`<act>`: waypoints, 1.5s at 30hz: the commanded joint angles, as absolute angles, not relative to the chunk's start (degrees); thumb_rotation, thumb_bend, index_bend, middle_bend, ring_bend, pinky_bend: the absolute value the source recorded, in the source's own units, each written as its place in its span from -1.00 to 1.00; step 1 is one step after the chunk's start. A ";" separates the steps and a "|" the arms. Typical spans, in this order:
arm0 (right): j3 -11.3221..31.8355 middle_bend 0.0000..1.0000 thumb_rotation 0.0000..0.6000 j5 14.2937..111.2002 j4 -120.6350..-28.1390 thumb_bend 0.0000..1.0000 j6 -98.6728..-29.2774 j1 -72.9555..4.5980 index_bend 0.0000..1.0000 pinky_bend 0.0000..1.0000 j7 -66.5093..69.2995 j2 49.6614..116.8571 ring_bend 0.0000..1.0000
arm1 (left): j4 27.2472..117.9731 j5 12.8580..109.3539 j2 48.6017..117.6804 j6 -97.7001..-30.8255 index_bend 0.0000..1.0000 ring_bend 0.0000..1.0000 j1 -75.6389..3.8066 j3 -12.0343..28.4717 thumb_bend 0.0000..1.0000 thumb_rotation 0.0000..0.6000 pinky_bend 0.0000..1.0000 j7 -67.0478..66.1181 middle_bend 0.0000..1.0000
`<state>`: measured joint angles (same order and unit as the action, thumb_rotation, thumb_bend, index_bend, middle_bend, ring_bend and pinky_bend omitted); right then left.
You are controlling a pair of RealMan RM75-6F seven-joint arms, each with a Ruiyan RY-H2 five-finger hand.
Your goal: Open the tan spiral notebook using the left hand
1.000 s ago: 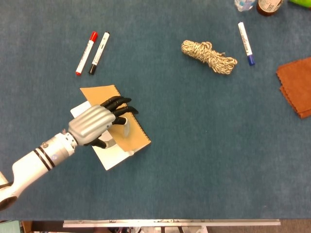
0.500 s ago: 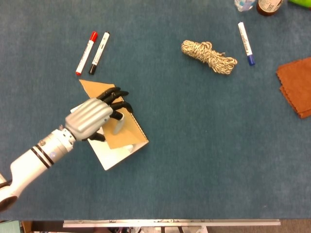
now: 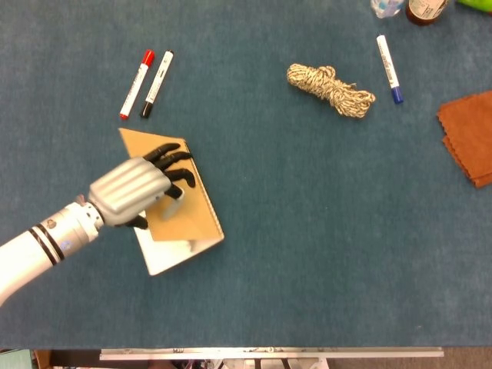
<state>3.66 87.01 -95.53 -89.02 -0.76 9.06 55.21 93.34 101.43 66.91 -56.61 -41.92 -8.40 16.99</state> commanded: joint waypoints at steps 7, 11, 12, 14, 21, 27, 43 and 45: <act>3.46 -0.60 1.00 86.96 -95.50 -0.64 -89.23 -0.33 -0.55 -0.44 8.84 55.25 -0.70 | 97.03 101.99 69.59 -50.94 0.39 -0.82 -45.66 -6.72 -0.25 1.00 -0.98 9.47 -0.42; 3.39 -0.60 1.00 86.68 -95.30 -0.64 -89.37 0.01 -0.55 -0.44 8.97 55.26 -0.70 | 98.96 100.53 70.39 -48.10 0.38 -0.82 -47.18 -5.46 -0.25 1.00 -0.98 5.91 -0.42; 3.36 -0.60 1.00 86.62 -95.19 -0.64 -89.39 0.08 -0.55 -0.44 9.02 55.30 -0.70 | 99.45 100.11 70.56 -47.53 0.38 -0.82 -47.42 -5.29 -0.25 1.00 -0.98 5.35 -0.42; 3.30 -0.60 1.00 86.44 -94.92 -0.64 -89.27 0.20 -0.55 -0.44 9.18 55.42 -0.70 | 100.38 99.26 70.94 -46.12 0.36 -0.83 -48.00 -4.95 -0.25 1.00 -0.98 3.63 -0.42; 3.21 -0.60 1.00 86.30 -93.90 -0.64 -88.83 0.23 -0.55 -0.44 9.96 55.91 -0.70 | 102.56 94.83 73.50 -44.18 0.29 -0.83 -48.30 -2.88 -0.25 1.00 -0.98 -3.17 -0.43; 3.30 -0.60 1.00 86.12 -93.09 -0.64 -88.89 0.39 -0.55 -0.44 10.76 56.12 -0.70 | 103.95 88.96 75.88 -41.28 0.23 -0.84 -49.01 -1.18 -0.25 1.00 -0.98 -10.19 -0.47; 3.29 -0.60 1.00 85.64 -91.86 -0.64 -89.27 1.22 -0.55 -0.44 12.02 56.24 -0.70 | 103.63 67.39 85.30 -37.17 -0.43 -0.95 -53.36 2.02 -0.25 1.00 -0.98 -24.09 -0.69; 3.33 -0.60 1.00 85.60 -91.78 -0.64 -89.26 1.25 -0.55 -0.44 12.13 56.27 -0.70 | 103.75 65.54 85.98 -37.34 -0.58 -0.98 -53.69 2.45 -0.25 1.00 -0.98 -23.57 -0.73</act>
